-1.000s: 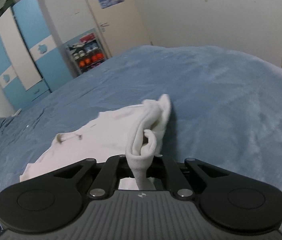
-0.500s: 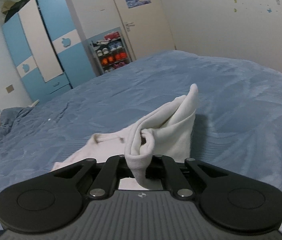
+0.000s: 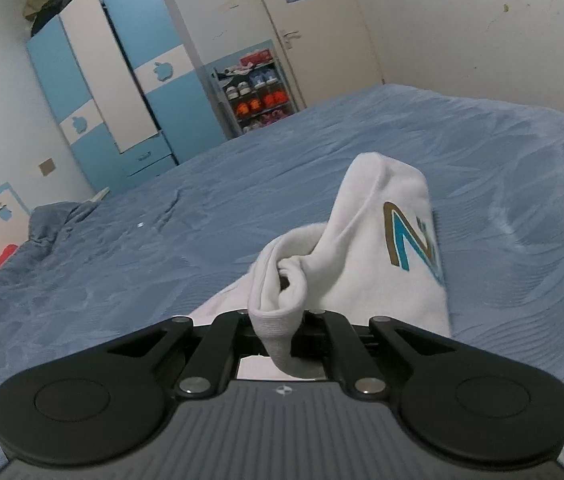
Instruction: Fold small clothes
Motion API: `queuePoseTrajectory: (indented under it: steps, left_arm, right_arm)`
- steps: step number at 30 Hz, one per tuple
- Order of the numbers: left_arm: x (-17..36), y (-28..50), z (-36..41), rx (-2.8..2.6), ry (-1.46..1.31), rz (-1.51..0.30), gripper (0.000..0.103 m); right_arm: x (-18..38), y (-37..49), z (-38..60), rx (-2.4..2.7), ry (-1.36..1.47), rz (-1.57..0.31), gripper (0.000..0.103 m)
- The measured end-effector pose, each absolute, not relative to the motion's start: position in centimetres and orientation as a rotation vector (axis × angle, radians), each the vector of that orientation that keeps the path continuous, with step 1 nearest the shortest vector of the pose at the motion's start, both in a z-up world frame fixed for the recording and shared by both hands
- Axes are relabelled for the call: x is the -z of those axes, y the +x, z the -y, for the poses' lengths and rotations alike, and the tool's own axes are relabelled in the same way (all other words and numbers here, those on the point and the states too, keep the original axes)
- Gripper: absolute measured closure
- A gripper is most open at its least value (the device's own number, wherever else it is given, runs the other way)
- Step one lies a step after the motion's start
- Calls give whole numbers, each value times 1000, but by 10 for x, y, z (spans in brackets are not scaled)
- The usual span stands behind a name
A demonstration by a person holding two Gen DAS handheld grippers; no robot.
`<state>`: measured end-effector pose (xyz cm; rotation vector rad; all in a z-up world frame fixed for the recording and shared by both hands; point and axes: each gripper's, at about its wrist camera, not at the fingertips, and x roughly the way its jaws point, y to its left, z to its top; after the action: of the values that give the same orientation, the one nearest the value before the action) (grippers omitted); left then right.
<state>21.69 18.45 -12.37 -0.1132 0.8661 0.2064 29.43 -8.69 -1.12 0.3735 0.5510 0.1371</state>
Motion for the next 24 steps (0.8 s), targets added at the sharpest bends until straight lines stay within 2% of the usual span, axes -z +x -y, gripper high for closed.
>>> queuePoseTrajectory:
  steps: [14, 24]
  left_arm:
    - [121, 203, -203, -225, -155, -875, 45]
    - [124, 190, -219, -254, -174, -890, 45]
  right_arm:
    - [5, 276, -10, -354, 287, -598, 99]
    - [67, 253, -74, -372, 88, -769, 99]
